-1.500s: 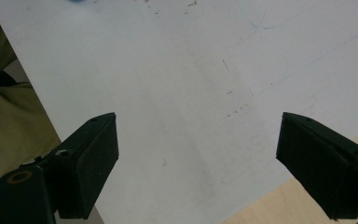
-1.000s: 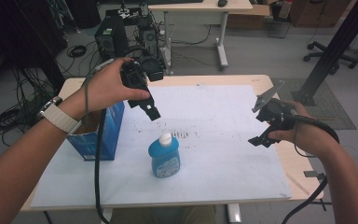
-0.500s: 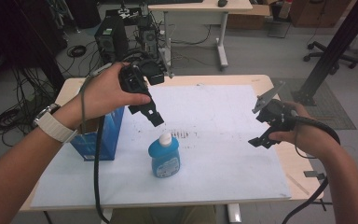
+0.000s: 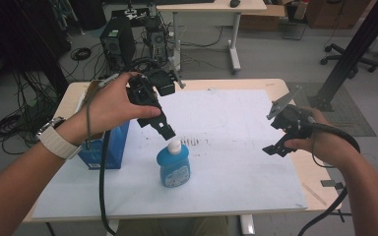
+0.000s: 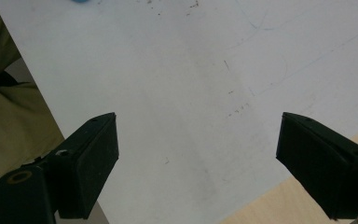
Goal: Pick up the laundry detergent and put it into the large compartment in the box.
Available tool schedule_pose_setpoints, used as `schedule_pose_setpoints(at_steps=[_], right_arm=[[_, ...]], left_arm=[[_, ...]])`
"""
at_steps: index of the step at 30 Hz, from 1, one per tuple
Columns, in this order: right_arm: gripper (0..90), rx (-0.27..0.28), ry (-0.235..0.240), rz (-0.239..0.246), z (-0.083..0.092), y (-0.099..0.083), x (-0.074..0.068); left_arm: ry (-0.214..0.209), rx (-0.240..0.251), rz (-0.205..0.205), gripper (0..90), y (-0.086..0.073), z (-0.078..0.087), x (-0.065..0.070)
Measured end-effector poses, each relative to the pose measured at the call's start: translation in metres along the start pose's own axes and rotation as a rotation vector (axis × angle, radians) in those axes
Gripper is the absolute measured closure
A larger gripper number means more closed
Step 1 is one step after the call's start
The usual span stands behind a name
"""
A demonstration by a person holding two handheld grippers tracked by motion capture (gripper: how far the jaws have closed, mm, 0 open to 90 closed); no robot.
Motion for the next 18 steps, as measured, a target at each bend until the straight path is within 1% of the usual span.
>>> schedule_pose_setpoints(at_steps=[3,7,8,9,12,18], right_arm=[[12.9,-0.003,-0.002,-0.001,0.000,0.000,-0.001],[12.8,-0.002,0.000,-0.002,0.000,0.000,-0.001],[12.8,-0.003,0.000,-0.003,0.000,0.000,-0.001],[12.9,-0.001,0.001,-0.002,0.000,0.000,-0.001],[13.8,-0.009,0.005,-0.002,-0.001,0.000,-0.002],[13.7,-0.009,0.006,-0.003,0.000,0.000,-0.003]], left_arm=[[-0.002,0.001,-0.004,8.4,-0.002,0.000,0.003],[-0.013,0.008,-0.010,8.4,-0.006,-0.001,0.007],[-0.026,0.007,-0.014,8.4,-0.007,-0.002,0.009],[-0.029,0.008,-0.013,8.5,-0.008,-0.003,0.009],[-0.029,0.012,-0.012,8.5,-0.010,-0.005,0.010],[-0.030,0.027,-0.011,8.5,-0.013,-0.008,0.012]])
Point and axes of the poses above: each handheld gripper's, and its own axes: z roughly backward along the jaws, y roughly out of its top, x roughly to its right, the point moved 1 cm from there along -z, roughly forward along the jaws, and after that the axes turned 8 degrees about y, right-handed, at the moved point
